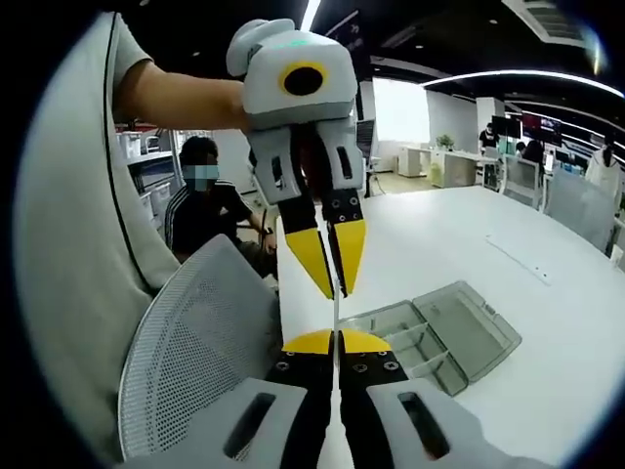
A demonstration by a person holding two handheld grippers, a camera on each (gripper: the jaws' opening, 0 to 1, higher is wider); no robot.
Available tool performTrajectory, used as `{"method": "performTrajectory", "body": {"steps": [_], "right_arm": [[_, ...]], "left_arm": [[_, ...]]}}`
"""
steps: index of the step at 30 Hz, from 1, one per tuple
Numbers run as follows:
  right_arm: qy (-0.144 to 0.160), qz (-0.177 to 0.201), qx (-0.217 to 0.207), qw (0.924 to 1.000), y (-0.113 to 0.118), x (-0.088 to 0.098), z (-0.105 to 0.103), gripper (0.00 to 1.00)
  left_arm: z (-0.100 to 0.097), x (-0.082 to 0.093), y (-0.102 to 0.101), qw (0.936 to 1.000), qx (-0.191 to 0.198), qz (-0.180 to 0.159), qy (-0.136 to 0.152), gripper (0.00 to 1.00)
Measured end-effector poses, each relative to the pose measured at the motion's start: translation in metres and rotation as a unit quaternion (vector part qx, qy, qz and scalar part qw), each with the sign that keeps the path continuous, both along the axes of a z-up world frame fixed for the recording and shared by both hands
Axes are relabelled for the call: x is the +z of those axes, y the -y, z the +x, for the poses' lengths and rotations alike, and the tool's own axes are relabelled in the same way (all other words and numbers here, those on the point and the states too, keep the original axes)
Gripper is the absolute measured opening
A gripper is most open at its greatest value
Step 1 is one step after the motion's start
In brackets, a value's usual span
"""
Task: Insert the divider into the dual guide fixture by aligning both edges with the guide slots and pushing it downward to the bottom, including one-sided entry, uneven engagement, binding, and posture correction.
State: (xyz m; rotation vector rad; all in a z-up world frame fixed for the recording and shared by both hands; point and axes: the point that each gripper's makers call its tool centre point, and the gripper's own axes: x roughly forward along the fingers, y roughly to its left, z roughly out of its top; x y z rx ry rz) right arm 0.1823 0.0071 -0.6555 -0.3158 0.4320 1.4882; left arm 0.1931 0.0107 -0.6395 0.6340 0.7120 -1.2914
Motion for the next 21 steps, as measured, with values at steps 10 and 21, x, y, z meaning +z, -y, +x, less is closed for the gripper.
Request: {"method": "performTrajectory", "body": {"steps": [10, 21], "right_arm": [[0.015, -0.003, 0.012, 0.9998, -0.0003, -0.0028, -0.0018, 0.00], [0.008, -0.002, 0.013, 0.9999, -0.0027, -0.0067, -0.0049, 0.00]], "left_arm": [[-0.0025, -0.0046, -0.0012, 0.9996, 0.004, -0.001, -0.027, 0.00], [-0.0095, -0.0095, -0.0033, 0.9986, 0.001, 0.008, -0.053, 0.00]]}}
